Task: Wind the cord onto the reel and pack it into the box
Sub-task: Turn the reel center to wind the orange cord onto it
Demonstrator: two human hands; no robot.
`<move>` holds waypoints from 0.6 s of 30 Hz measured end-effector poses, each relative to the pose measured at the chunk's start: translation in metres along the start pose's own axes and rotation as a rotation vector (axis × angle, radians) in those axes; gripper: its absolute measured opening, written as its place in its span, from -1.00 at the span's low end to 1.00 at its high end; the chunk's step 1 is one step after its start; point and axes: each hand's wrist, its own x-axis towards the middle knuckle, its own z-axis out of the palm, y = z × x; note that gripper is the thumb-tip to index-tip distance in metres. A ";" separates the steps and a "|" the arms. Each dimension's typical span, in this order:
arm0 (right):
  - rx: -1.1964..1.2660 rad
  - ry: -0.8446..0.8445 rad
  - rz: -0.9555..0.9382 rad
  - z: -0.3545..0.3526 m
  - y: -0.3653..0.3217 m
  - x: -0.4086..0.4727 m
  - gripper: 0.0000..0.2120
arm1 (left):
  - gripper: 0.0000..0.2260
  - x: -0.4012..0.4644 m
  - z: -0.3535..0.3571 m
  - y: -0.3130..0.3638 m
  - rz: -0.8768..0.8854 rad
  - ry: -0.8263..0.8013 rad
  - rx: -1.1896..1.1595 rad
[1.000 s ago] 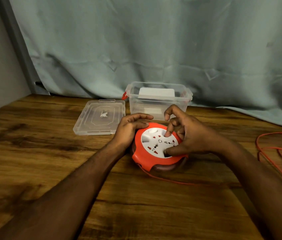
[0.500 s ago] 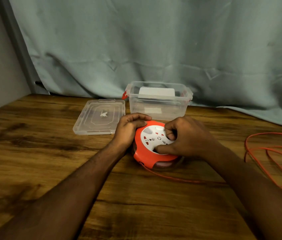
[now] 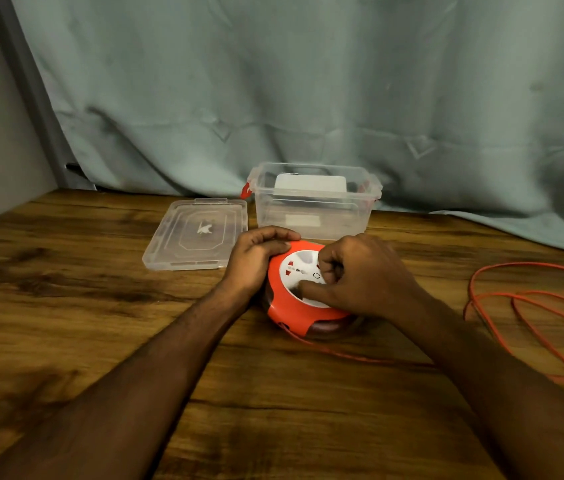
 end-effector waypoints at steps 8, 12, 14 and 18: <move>0.342 -0.196 -0.116 -0.019 0.034 0.005 -0.49 | -0.77 0.001 -0.001 -0.001 -0.005 -0.073 0.031; 0.316 -0.248 -0.158 -0.018 0.033 0.009 -0.36 | -0.74 0.000 -0.002 0.001 -0.002 -0.090 0.028; 0.260 -0.282 -0.173 -0.016 0.033 0.010 -0.33 | -0.75 -0.001 -0.002 0.002 -0.002 -0.100 0.036; 0.282 -0.314 -0.124 -0.020 0.036 0.010 -0.20 | -0.76 -0.001 -0.001 0.001 -0.001 -0.112 0.046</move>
